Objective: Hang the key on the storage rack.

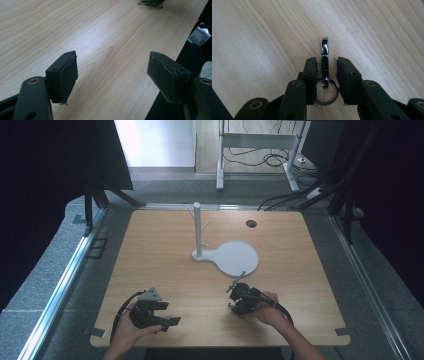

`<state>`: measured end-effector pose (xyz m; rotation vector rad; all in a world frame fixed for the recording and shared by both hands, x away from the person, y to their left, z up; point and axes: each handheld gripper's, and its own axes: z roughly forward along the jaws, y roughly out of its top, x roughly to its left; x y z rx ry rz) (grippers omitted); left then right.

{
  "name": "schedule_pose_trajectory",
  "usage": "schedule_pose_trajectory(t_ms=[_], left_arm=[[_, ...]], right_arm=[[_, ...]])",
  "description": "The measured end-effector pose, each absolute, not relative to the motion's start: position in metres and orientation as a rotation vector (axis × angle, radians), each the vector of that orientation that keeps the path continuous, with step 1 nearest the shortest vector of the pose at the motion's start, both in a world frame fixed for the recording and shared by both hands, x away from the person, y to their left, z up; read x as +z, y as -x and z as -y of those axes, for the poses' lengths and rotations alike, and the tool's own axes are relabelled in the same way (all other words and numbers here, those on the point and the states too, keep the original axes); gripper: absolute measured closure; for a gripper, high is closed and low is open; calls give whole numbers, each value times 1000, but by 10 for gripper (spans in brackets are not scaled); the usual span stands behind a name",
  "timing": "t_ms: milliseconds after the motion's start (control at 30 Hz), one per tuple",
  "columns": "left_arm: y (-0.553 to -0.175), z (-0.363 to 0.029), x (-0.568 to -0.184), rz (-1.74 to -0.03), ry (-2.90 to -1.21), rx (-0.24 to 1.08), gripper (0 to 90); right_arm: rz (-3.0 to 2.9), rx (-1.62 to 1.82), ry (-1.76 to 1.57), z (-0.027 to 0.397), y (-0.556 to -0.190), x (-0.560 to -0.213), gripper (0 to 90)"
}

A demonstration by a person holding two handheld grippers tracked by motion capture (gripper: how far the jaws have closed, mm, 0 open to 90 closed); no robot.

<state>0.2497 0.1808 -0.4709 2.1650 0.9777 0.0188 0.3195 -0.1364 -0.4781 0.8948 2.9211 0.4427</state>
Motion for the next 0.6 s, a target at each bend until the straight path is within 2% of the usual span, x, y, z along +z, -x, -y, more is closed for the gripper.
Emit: schedule_pose_trajectory(t_ms=[233,600], left_arm=[[-250,-181,-471,-973,-2169,18,249],[-250,-180,-472,-977,-2174,14,249]], right_arm=[[-2923,422,-881,136,-318,-479,737],[-2917,404,-877,135,-317,-479,841]])
